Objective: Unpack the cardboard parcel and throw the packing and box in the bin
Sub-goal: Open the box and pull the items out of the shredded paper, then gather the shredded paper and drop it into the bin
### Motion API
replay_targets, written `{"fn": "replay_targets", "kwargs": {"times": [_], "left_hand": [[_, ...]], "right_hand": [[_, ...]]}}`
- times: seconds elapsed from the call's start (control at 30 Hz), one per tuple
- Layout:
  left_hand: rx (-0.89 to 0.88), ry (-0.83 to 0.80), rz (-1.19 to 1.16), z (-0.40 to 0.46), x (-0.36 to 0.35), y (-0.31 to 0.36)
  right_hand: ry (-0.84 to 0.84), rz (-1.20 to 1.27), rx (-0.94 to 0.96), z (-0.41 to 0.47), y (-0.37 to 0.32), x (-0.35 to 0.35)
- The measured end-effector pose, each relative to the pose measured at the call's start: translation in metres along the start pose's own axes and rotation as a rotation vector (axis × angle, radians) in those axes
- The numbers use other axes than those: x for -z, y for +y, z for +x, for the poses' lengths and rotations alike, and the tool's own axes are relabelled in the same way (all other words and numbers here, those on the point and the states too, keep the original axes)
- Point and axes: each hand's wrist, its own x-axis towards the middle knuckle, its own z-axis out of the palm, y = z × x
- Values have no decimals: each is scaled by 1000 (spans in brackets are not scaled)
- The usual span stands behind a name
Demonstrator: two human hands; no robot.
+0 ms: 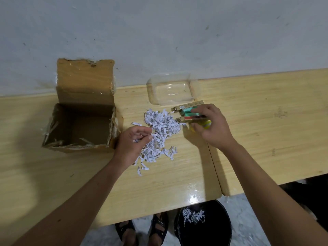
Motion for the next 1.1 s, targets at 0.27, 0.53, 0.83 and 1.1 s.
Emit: {"fn": "replay_targets", "kwargs": {"times": [0.27,0.53,0.83,1.1], "left_hand": [[-98,96,-15,2,-3,8],[-229,25,107,-3,2,-7],[-294,15,313,-10,7,-4],[-259,18,277,-10,6,3]], "right_hand": [[-369,60,71,4,-49,-49],[-435,6,104,-4,-38,-74],[-316,50,217,-12,-38,-73],[-365,72,87,-16,-31,-53]]}}
